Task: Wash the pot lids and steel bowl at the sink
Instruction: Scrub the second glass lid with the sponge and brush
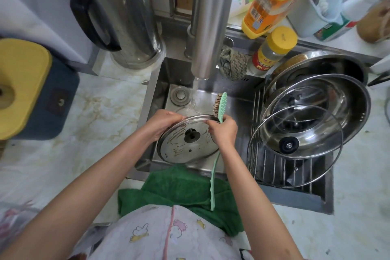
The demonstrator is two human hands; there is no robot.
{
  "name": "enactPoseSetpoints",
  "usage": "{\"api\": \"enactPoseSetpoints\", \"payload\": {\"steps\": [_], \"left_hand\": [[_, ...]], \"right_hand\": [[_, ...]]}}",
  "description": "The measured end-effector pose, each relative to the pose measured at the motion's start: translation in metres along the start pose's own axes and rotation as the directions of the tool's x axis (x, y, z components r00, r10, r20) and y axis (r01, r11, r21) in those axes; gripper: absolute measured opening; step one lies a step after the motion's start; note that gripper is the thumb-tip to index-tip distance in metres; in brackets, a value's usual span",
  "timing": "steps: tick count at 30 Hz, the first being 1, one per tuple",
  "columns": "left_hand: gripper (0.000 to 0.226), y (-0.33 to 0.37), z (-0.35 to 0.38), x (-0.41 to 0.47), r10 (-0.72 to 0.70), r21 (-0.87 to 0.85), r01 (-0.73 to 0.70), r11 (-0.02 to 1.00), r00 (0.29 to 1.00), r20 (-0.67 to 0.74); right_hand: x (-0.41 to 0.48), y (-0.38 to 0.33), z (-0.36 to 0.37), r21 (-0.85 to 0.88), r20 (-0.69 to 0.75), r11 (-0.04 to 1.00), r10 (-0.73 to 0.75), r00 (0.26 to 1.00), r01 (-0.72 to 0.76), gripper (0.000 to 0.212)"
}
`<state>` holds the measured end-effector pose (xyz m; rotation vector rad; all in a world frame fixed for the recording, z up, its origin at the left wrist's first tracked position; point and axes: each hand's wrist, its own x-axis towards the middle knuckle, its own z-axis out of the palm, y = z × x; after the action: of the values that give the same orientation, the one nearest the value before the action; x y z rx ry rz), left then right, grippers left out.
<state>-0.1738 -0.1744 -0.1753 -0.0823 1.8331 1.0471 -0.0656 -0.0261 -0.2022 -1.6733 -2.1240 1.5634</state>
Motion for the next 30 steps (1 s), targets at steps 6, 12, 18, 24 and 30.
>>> {"api": "enactPoseSetpoints", "payload": {"steps": [6, 12, 18, 24, 30], "left_hand": [[0.006, 0.02, -0.004, 0.001, 0.209, -0.026, -0.211, 0.977, 0.975, -0.074], [0.013, 0.027, -0.006, 0.001, 0.306, 0.01, -0.306, 0.952, 0.951, -0.042], [0.015, 0.027, -0.003, 0.002, 0.329, -0.003, -0.329, 0.944, 0.944, -0.037], [0.008, 0.022, -0.003, 0.003, 0.326, -0.007, -0.327, 0.945, 0.943, -0.066], [0.011, 0.02, -0.002, 0.002, 0.269, -0.034, -0.273, 0.961, 0.959, -0.091]], "right_hand": [[0.008, -0.025, -0.004, 0.051, -0.057, 0.997, -0.051, 0.997, 0.054, 0.025], [0.013, -0.032, -0.007, 0.092, -0.068, 0.995, -0.029, 0.997, 0.035, 0.023], [0.012, -0.03, -0.007, 0.09, -0.082, 0.996, -0.003, 0.997, 0.011, 0.029], [0.011, -0.03, -0.008, 0.085, -0.094, 0.996, -0.016, 0.995, 0.024, 0.027], [0.007, -0.03, -0.006, 0.081, -0.081, 0.996, -0.015, 0.997, 0.022, 0.03]]}}
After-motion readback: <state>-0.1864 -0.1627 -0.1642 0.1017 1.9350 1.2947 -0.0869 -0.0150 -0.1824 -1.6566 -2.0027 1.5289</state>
